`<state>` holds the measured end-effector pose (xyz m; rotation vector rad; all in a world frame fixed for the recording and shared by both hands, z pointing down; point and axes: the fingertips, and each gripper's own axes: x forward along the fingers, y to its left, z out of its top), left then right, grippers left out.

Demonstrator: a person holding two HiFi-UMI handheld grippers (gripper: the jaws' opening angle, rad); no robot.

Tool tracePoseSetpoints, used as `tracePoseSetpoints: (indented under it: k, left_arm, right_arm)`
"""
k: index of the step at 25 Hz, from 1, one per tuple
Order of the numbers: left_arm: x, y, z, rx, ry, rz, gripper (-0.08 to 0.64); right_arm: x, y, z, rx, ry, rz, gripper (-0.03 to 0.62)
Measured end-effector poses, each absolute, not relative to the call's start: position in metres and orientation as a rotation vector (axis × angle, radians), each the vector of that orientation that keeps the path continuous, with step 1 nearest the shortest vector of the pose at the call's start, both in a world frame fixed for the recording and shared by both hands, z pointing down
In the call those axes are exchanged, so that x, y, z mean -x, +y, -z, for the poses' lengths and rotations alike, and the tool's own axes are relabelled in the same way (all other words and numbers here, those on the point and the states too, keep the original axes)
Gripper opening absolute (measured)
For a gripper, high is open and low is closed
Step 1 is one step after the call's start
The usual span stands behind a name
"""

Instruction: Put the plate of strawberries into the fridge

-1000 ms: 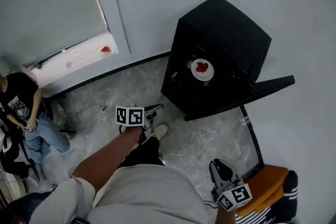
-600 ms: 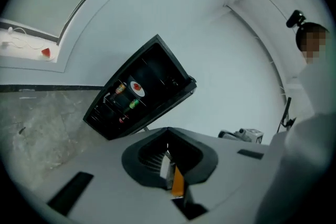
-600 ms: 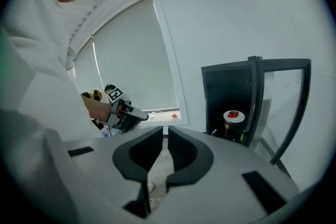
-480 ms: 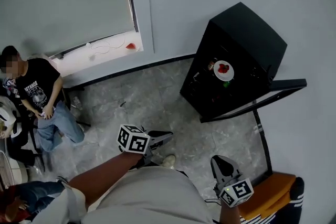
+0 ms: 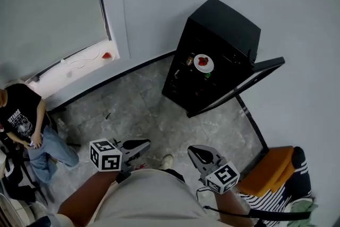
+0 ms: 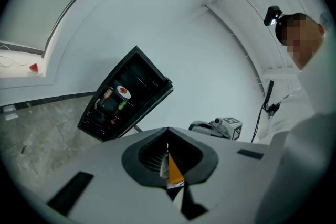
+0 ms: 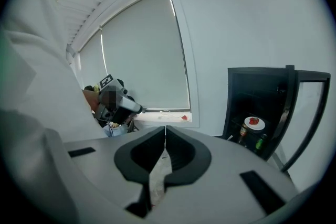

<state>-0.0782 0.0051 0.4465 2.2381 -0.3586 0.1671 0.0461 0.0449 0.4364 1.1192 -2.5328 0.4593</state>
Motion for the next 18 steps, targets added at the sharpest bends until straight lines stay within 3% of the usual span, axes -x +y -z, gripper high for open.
tracePoseSetpoints:
  k: [18]
  left_arm:
    - [0.245, 0.059, -0.467, -2.219, -0.404, -0.177, 0.012]
  right_arm:
    - [0.122, 0.085, -0.437, -1.026, -2.507, -0.426, 0.02]
